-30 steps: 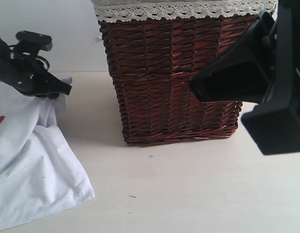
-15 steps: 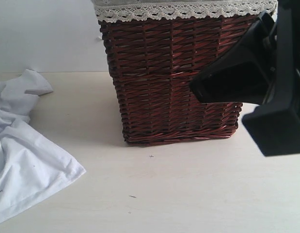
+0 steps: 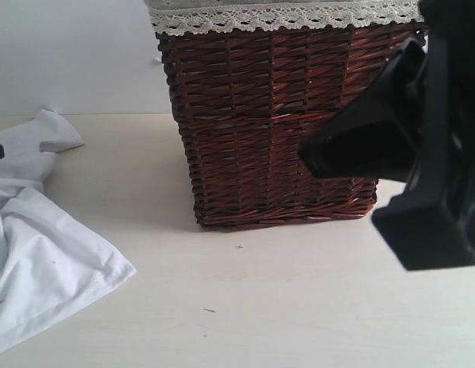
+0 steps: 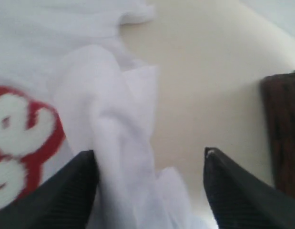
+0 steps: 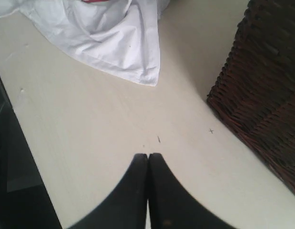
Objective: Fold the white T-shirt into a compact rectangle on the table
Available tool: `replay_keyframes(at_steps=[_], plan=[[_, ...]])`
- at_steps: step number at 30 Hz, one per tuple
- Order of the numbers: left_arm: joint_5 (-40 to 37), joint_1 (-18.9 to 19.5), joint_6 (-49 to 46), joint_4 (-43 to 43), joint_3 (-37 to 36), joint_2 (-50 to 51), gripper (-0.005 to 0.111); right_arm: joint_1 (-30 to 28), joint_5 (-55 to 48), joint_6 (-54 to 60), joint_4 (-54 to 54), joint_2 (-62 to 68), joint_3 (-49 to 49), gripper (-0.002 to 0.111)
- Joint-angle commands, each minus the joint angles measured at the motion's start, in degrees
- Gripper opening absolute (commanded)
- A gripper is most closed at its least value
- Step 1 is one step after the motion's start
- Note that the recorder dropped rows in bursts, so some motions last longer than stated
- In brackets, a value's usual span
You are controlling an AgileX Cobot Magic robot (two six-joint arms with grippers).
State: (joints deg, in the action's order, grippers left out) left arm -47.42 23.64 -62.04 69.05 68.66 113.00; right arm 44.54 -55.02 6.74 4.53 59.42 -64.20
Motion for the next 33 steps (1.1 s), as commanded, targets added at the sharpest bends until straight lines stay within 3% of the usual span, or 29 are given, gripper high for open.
replay_keyframes(at_steps=[1, 5, 7, 12, 15, 19, 22, 28, 33], plan=[[-5.5, -0.3, -5.5, 7.0, 0.8, -5.5, 0.062, -0.2, 2.0, 1.1, 0.1, 3.8, 0.8, 0.019], [-3.6, -0.2, -5.5, 4.8, 0.8, -11.7, 0.061, -0.2, 5.5, 1.8, 3.3, 8.3, 0.8, 0.044], [-2.3, -0.2, -4.9, 3.6, 0.6, -15.1, 0.054, -0.2, 7.3, 2.8, 5.6, 10.4, 0.8, 0.05], [1.3, -0.2, -5.9, 10.2, -4.3, -23.5, 0.023, -0.2, 9.8, 9.9, 15.1, 14.6, 0.8, 0.051], [1.6, -0.2, -14.4, 18.9, -10.0, -29.0, 0.0, -0.2, 9.9, 11.1, 15.7, 14.6, 0.8, 0.051], [1.6, -0.2, -24.6, 30.9, -18.7, -38.7, 0.0, -0.2, 9.8, 11.2, 14.8, 12.3, 0.8, 0.051], [3.1, -0.5, -27.8, 30.9, -23.8, -46.7, 0.0, -0.2, 9.8, 11.2, 14.6, 10.2, 0.8, 0.051], [11.3, -4.9, -27.8, 30.9, -32.0, -66.1, 0.0, -0.2, 9.8, 11.2, 14.6, 4.6, 0.8, 0.05], [20.2, -5.9, -22.3, 30.9, -38.2, -83.3, 0.0, -0.2, 10.2, 11.2, 14.6, -0.9, 0.8, 0.043]])
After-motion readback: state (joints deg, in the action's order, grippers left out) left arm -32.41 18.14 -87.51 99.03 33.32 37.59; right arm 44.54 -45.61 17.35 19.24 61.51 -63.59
